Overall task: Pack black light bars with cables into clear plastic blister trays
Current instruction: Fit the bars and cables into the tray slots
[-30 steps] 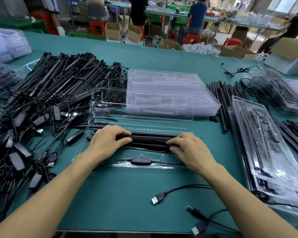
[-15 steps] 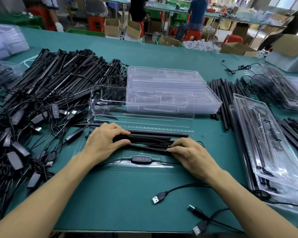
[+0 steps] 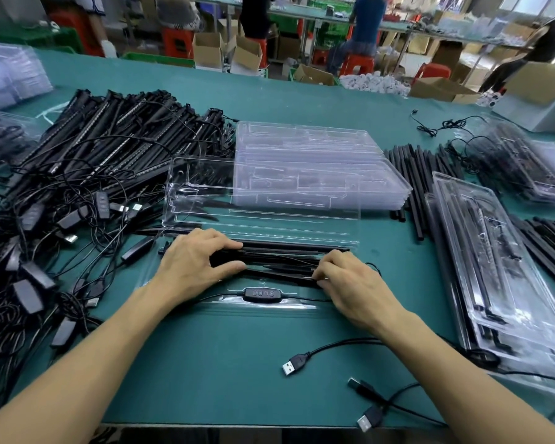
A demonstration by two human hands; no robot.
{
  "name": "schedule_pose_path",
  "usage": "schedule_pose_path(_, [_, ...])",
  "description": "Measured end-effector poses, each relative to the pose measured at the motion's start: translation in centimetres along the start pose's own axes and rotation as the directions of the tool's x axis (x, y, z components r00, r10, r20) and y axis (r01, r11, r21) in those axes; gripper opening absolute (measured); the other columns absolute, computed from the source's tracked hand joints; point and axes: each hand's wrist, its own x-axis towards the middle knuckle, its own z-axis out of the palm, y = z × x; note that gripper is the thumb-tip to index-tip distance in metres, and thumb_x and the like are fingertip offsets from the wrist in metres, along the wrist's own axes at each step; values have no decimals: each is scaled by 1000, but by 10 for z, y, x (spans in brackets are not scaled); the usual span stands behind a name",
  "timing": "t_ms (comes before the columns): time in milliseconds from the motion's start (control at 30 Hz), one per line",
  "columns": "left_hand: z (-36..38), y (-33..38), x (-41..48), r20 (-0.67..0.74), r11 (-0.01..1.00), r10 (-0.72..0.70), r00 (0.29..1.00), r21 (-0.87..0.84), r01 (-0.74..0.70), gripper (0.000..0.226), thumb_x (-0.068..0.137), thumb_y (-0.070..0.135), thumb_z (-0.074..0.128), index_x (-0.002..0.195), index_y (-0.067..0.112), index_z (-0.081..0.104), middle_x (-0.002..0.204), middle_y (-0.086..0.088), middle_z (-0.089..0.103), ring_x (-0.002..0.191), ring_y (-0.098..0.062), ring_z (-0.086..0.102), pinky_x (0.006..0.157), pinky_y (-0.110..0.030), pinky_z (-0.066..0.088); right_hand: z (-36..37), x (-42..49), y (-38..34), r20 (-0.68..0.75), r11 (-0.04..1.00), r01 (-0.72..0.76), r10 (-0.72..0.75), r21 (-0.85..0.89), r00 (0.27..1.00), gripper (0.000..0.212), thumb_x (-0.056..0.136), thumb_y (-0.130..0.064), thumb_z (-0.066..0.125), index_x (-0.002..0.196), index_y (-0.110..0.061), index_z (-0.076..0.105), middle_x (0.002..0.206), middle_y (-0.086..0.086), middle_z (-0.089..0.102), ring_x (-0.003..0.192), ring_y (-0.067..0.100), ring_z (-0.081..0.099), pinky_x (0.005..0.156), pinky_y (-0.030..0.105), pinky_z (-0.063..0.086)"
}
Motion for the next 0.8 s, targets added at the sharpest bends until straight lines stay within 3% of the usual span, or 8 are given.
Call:
schedule_pose_path(233, [1, -3, 4, -12, 1000, -20, 1000, -6, 20, 56, 72, 73, 49, 111, 38, 71, 100, 19, 57, 101, -11, 49, 90, -33, 33, -4, -1, 1, -4, 997, -27, 27, 76, 1000, 15, 93, -27, 64, 103, -23, 75, 99, -9, 61, 98, 17, 54, 83, 31, 46])
schedule_pose_path(433, [3, -4, 3, 1, 998, -70, 998, 0, 70, 40, 78, 65, 61, 111, 43, 67, 102, 20, 55, 102, -9, 46, 93, -32, 32, -13, -5, 13, 85, 972, -121, 106, 202, 991, 24, 95, -30, 59, 116, -35, 67, 107, -17, 53, 107, 5, 48, 91, 23, 39])
schedule_pose_path(567, [2, -3, 4, -12, 996, -83, 996, 22, 84, 36, 78, 63, 66, 110, 45, 67, 98, 17, 56, 101, -9, 45, 93, -33, 31, -37, -13, 36, 97, 960, -277, 273, 38, 957, 31, 92, -34, 60, 123, -32, 61, 117, -3, 60, 112, 19, 53, 95, 35, 43])
schedule_pose_path(667, [3, -3, 3, -39, 997, -73, 997, 32, 74, 35, 78, 61, 67, 109, 46, 67, 87, 18, 51, 93, -10, 43, 89, -36, 32, -49, -21, 49, 272, 889, -457, 446, -27, 853, 42, 89, -43, 62, 129, -32, 56, 112, 0, 62, 105, 20, 56, 91, 35, 46])
schedule_pose_path(800, [4, -3, 4, -42, 998, -60, 997, 34, 61, 34, 78, 62, 66, 109, 48, 68, 81, 20, 48, 88, -11, 42, 86, -36, 32, -45, -28, 50, 314, 794, -577, 508, 190, 802, 42, 87, -35, 68, 127, -29, 58, 83, -4, 66, 82, 11, 58, 67, 24, 40])
